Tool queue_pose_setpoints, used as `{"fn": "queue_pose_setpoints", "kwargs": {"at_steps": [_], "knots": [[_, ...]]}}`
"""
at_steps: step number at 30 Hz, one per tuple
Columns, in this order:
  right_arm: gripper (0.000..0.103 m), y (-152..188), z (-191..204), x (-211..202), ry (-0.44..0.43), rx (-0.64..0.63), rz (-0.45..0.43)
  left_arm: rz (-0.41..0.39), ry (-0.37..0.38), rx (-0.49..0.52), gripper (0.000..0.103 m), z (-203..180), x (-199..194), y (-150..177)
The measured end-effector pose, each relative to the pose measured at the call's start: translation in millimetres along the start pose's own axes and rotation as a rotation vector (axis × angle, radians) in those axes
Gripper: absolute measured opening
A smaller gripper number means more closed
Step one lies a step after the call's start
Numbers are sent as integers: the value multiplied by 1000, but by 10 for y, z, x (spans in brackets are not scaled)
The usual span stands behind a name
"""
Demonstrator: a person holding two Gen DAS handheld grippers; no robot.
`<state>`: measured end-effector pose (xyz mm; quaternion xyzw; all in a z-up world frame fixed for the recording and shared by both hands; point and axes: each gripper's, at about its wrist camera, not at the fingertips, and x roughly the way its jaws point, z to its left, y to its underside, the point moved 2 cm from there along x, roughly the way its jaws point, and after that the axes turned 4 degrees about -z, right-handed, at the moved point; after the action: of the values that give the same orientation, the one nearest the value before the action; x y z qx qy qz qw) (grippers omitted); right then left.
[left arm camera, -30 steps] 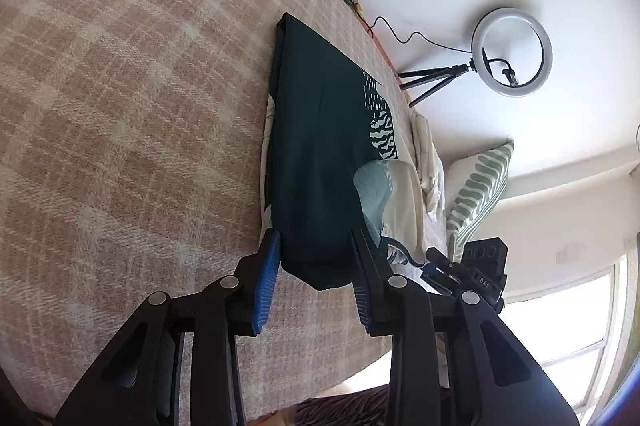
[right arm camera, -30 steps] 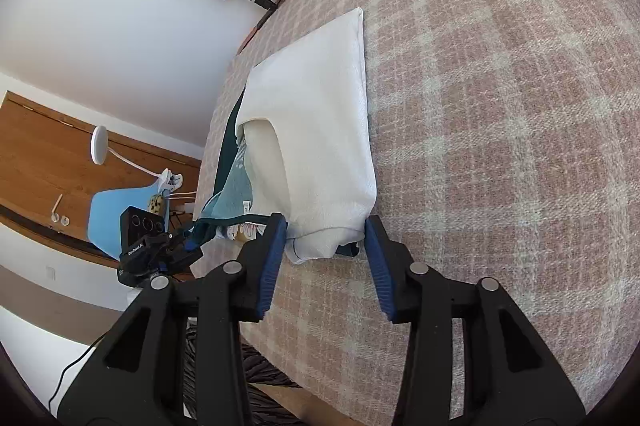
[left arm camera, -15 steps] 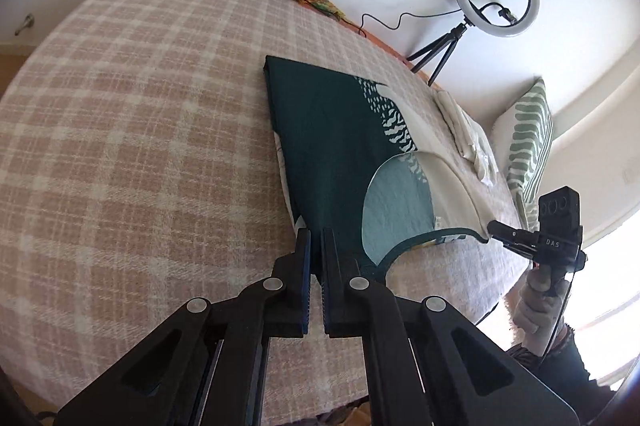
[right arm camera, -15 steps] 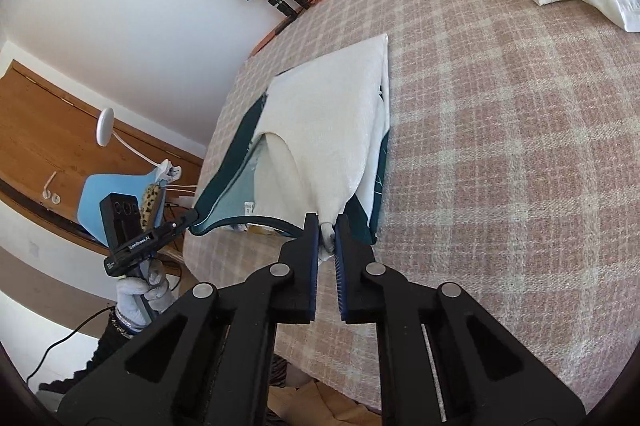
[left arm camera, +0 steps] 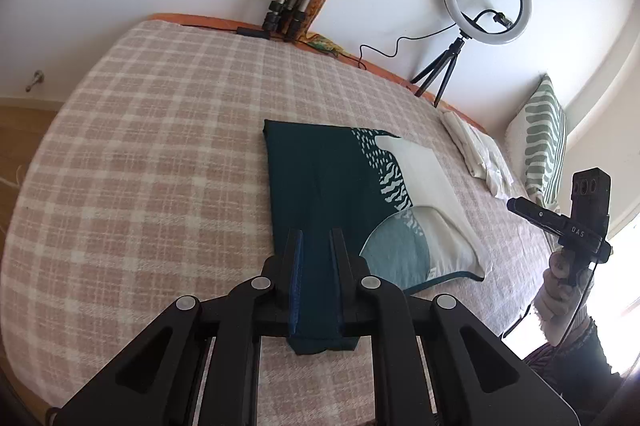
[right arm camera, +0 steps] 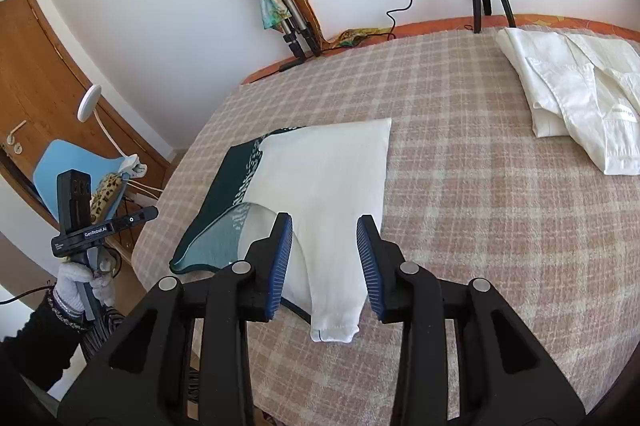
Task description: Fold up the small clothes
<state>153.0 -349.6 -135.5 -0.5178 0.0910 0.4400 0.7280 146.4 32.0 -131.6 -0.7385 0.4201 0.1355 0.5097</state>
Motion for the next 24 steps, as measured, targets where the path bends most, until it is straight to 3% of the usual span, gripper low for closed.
{"fn": "queue_pose_setpoints", "kwargs": {"at_steps": [8,12,16,21,24], "knots": [[36,-567,280,756,-54,11,10,-12,77,35,11,-587,837,-428],[36,-604,140,1107,-87,102,49,28,79,63,11,-714,1215,-487],[36,-550,50,1324,-77,114,87,50,67,73,11,-704,1469,-493],[36,-497,28,1470,6,49,117,77,-1,122,11,-687,1733,-469],[33,-450,-95,1558,97,28,146,75,-3,141,11,-662,1786,-408]]}}
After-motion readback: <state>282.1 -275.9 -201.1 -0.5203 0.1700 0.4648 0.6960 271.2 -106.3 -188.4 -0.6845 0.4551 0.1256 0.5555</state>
